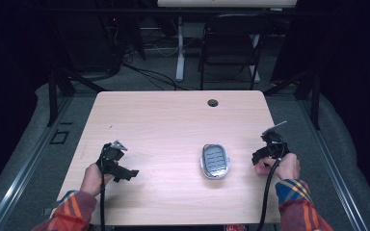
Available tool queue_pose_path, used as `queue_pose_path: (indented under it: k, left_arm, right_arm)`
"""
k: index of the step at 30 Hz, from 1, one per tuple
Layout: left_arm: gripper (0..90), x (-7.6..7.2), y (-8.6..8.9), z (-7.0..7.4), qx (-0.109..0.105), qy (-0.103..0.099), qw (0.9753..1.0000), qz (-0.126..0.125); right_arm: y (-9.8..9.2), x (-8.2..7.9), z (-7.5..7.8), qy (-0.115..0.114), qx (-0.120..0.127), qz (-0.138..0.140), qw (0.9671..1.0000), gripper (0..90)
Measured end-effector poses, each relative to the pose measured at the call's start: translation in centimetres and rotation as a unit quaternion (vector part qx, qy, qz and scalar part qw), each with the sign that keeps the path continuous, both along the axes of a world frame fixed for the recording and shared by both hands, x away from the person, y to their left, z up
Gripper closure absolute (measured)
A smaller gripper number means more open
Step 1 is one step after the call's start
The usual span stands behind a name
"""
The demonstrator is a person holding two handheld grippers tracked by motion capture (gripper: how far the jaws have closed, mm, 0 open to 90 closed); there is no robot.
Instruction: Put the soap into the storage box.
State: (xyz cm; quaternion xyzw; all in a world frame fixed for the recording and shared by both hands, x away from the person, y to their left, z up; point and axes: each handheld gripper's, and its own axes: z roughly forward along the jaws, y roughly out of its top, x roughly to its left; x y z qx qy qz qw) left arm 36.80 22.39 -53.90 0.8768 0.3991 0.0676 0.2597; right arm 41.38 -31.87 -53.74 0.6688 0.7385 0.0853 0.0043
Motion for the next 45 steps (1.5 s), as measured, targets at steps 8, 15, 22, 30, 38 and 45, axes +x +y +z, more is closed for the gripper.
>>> queue_pose_path:
  k: [8,15,22,30,38,45]
  left_arm:
    - [0.0,0.0,0.0,0.0,0.005,0.001,1.0000,0.000]
    - [0.0,0.0,0.0,0.0,0.006,0.002,1.0000,-0.001]
    - [0.0,0.0,-0.1,0.0,0.006,0.004,1.0000,0.000]
    - [0.0,-0.1,-0.1,0.0,0.007,0.003,1.0000,0.000]
    - [0.0,0.0,0.0,0.0,0.008,0.004,1.0000,-0.001]
    - [0.0,-0.1,0.0,0.0,0.007,0.004,1.0000,-0.001]
  right_arm:
    - [0.1,0.2,-0.3,0.011,-0.011,-0.007,0.9999,21.8]
    - [0.3,0.3,-0.4,0.018,-0.007,-0.002,0.9998,28.4]
    - [0.5,0.4,-0.7,0.024,-0.005,-0.006,0.9997,29.4]
    - [0.8,0.4,-0.7,0.020,-0.012,-0.002,0.9997,35.0]
    - [1.1,0.5,-0.5,0.027,-0.025,0.018,0.9992,35.9]
    - [0.9,0.4,0.4,0.021,-0.017,0.019,0.9995,36.6]
